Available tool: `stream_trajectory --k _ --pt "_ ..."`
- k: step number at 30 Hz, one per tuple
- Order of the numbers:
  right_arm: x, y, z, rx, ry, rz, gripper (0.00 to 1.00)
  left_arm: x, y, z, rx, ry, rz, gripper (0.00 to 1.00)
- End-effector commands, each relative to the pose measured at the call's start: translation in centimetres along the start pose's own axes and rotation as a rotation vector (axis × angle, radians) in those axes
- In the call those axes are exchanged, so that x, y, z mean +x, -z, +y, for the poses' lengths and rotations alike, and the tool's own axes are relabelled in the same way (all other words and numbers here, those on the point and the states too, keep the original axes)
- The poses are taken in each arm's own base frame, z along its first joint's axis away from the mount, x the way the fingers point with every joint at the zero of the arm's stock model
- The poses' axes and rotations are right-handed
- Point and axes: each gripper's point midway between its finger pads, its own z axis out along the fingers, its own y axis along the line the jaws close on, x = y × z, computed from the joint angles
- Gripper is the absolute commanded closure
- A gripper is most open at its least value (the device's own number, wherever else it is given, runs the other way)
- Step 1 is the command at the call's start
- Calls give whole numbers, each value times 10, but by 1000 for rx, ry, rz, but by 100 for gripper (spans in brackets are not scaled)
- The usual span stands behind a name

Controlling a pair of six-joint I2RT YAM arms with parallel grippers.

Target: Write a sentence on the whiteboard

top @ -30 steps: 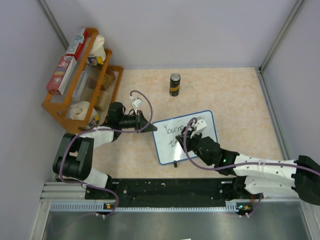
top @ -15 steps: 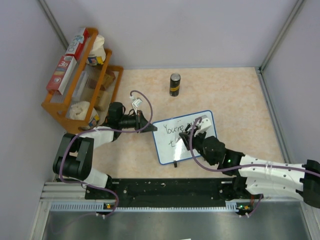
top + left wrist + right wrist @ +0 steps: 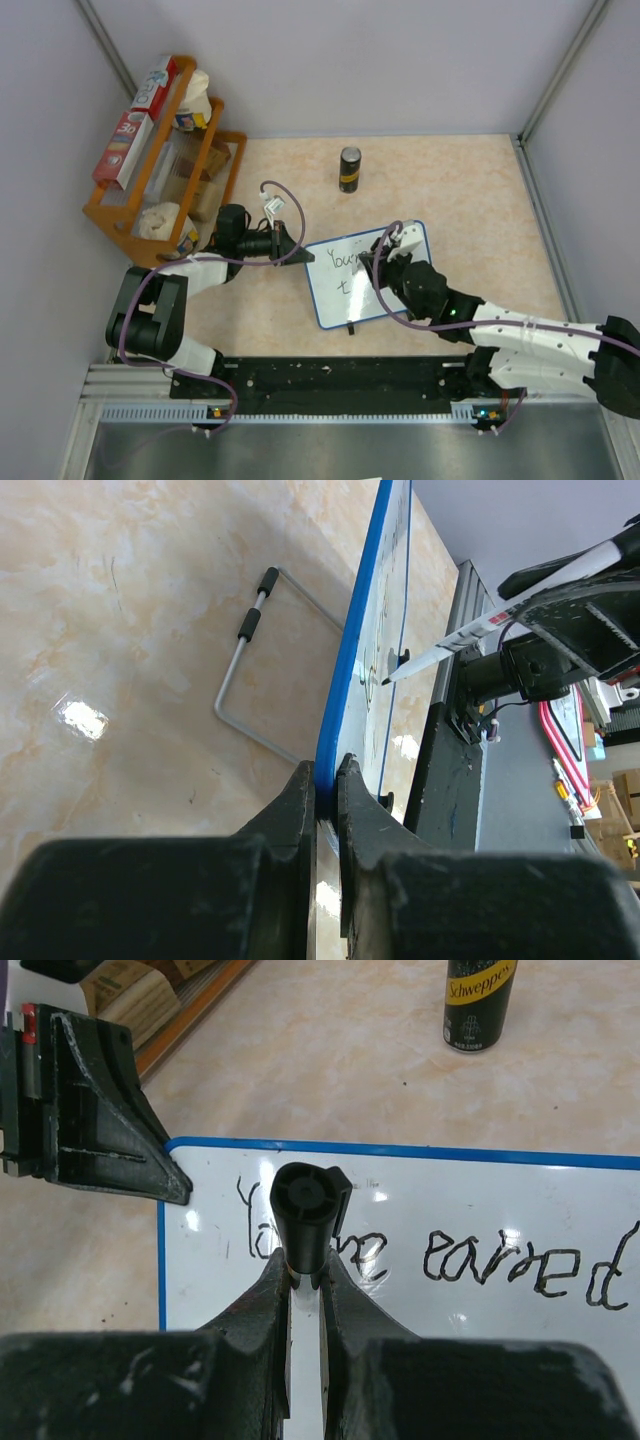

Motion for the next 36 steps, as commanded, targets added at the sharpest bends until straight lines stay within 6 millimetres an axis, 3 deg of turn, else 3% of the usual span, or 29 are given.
stream_trajectory --k 1,12,26,36 --pt "-28 -9 12 -25 -55 -62 100 23 -4 31 -116 -20 39 100" --pt "2 -2 -1 -1 -53 15 100 23 -4 31 -116 -21 39 100" --pt "32 6 -2 -29 -83 94 100 23 -4 31 -116 -21 39 100" --pt "41 7 -4 -27 -87 109 100 23 -4 31 -117 -23 38 100"
